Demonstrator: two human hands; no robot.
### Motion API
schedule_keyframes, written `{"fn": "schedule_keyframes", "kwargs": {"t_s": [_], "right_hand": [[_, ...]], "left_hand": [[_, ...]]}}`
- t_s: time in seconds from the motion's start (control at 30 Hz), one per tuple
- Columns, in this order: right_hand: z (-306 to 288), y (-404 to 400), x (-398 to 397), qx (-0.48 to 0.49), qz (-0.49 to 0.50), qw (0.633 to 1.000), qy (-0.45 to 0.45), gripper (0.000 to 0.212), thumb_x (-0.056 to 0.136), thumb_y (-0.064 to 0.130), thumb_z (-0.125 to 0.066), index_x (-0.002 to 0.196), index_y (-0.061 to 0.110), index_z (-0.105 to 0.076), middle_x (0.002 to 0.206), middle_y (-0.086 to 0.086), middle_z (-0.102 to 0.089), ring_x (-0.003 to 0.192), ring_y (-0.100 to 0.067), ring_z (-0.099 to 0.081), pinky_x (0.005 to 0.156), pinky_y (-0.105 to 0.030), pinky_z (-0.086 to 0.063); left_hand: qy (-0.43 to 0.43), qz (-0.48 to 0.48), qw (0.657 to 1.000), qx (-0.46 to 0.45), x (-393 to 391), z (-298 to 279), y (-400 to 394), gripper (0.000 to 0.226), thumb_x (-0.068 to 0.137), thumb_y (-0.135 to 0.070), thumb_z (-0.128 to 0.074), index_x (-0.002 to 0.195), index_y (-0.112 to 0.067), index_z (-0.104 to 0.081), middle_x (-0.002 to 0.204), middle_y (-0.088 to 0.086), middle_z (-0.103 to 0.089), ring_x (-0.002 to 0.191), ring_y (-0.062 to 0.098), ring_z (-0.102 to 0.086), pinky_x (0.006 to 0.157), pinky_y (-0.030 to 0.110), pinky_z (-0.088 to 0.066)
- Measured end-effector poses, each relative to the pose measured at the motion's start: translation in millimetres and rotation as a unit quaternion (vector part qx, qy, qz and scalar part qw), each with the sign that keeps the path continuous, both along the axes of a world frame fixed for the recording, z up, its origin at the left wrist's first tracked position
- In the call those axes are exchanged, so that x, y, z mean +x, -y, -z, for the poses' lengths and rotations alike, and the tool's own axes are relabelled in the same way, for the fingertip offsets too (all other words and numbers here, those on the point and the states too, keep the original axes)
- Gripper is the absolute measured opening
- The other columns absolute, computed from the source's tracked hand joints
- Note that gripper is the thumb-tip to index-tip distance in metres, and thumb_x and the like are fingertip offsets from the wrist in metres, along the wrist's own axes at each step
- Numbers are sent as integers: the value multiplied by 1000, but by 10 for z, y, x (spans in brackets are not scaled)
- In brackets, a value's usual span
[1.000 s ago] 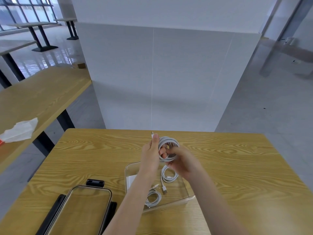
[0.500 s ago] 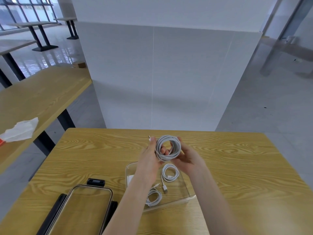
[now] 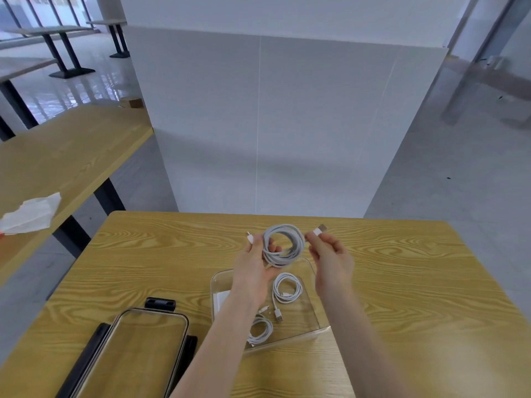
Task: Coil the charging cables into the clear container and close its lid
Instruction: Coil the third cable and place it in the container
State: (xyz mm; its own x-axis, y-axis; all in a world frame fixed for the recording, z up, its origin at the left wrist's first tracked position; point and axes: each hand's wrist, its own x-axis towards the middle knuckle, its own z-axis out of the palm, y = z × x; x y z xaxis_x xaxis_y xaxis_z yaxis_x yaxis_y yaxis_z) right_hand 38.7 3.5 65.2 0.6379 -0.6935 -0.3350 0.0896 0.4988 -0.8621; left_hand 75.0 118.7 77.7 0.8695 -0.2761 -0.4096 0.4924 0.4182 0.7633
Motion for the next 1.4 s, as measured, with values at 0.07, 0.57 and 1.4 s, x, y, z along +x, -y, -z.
{"fn": "schedule_keyframes", "kwargs": {"t_s": [0.07, 0.57, 1.4], "right_hand": [[-49, 2, -34, -64, -42, 997, 16, 22, 76, 3, -73, 76, 15, -55, 58, 7, -60, 68, -14, -59, 76, -28, -48], [459, 292, -152, -331, -277, 869, -244, 28, 69, 2, -78, 94, 11, -71, 79, -5, -66, 80, -20, -63, 73, -27, -47], [1093, 54, -133, -524, -419, 560, -486, 22, 92, -5, -43, 104, 4, -58, 110, -10, -59, 101, -25, -58, 77, -28, -45]], "left_hand": [[5, -11, 999, 34, 27, 19, 1, 30, 97, -24, -43, 80, -5, -58, 73, 8, -56, 69, 20, -58, 56, 33, -55], [290, 241, 862, 338, 64, 827, -50, 42, 92, -36, -51, 69, -1, -56, 54, -6, -38, 47, 2, -31, 51, 20, -24], [342, 518, 643, 448, 105, 1657, 13, 53, 76, 2, -53, 124, -19, -61, 125, -6, -60, 115, 14, -51, 92, 15, -34]]}}
